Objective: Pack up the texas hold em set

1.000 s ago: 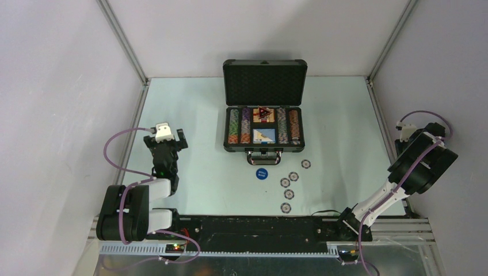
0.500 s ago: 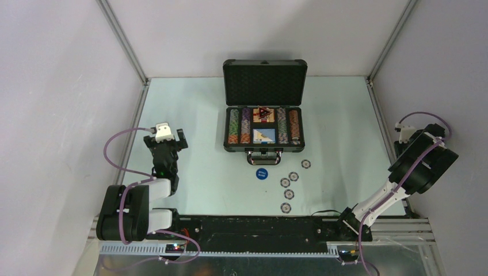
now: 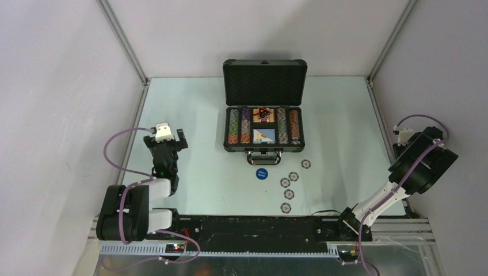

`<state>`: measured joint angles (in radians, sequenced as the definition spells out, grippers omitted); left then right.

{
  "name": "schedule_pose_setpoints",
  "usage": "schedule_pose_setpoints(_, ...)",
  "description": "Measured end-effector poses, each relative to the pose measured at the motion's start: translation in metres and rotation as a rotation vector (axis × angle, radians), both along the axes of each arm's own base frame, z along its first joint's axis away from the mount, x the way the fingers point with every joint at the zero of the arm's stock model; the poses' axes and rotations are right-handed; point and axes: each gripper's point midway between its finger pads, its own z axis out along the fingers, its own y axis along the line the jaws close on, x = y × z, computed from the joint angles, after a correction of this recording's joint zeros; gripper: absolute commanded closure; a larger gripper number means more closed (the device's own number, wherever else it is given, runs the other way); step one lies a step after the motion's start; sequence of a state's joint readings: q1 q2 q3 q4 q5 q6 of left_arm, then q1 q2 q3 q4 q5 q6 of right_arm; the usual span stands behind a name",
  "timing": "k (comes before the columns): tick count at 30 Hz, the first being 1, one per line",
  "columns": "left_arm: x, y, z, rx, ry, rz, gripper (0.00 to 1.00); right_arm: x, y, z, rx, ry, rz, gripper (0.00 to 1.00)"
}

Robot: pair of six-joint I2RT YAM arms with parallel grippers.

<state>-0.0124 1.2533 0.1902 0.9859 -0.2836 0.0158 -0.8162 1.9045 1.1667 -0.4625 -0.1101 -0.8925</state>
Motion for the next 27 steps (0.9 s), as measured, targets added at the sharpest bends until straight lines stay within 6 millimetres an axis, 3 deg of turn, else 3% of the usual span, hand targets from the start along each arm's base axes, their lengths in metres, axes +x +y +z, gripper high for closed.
schedule_pose_setpoints(18, 0.0, 0.0, 0.0, 0.0, 0.0, 0.0, 0.0, 0.0019, -0.0036, -0.0056, -0.016, -0.037, -0.036, 0.72)
schedule_pose_setpoints(27, 0.0, 0.0, 0.0, 0.0, 0.0, 0.0, 0.0, -0.0029, -0.0016, 0.0016, -0.004, -0.087, -0.107, 0.74)
